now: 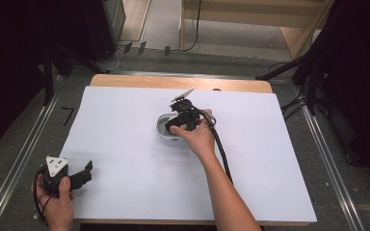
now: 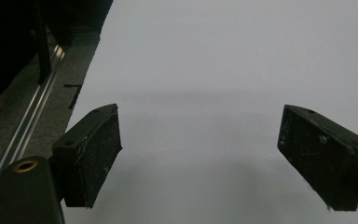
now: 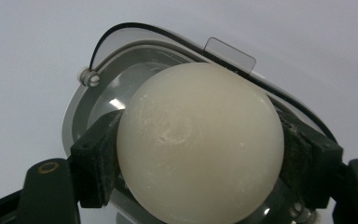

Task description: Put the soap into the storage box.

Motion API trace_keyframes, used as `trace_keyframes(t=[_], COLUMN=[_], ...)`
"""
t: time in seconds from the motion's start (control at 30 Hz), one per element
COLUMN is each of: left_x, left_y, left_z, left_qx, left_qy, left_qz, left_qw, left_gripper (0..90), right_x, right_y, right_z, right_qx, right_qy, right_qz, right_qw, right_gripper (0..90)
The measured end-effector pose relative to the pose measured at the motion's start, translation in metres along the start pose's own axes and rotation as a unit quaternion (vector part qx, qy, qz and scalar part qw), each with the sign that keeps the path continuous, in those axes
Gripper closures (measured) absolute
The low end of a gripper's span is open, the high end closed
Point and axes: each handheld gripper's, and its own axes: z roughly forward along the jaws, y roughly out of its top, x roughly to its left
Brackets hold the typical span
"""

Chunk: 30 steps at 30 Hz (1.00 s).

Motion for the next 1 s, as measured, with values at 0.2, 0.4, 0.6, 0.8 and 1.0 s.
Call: trace_keyframes(t=[0.2,0.4,0.6,0.8,1.0], left_x=[0.0,0.0,0.0,0.0,-0.001], left_y=[0.0,0.0,0.0,0.0,0.0], left_z=[0.0,0.0,0.0,0.0,0.0], left_qx=[0.001,0.001,0.0,0.0,0.001], left_qy=[0.0,0.001,0.0,0.002,0.002], left_qz=[0.0,0.0,0.0,0.0,0.001], left_qw=[1.0,1.0,1.0,1.0,1.0], left_gripper=[14.3,14.3,14.3,14.2,14.3], right_x=[0.0,-0.001,-0.003,-0.005,-0.008], right_y=[0.0,0.0,-0.001,-0.001,-0.004], right_z=[-0.002,-0.008,-0.012,-0.017,-0.024], right_qx=[-0.001,-0.01,-0.014,-0.022,-0.03], right_qy=[0.0,0.003,0.006,0.009,0.01], right_qz=[-0.008,-0.002,0.0,0.002,0.005], right_qw=[1.0,0.9999,0.9999,0.9997,0.9995], right_gripper=[24.5,21.2,19.7,18.8,18.5])
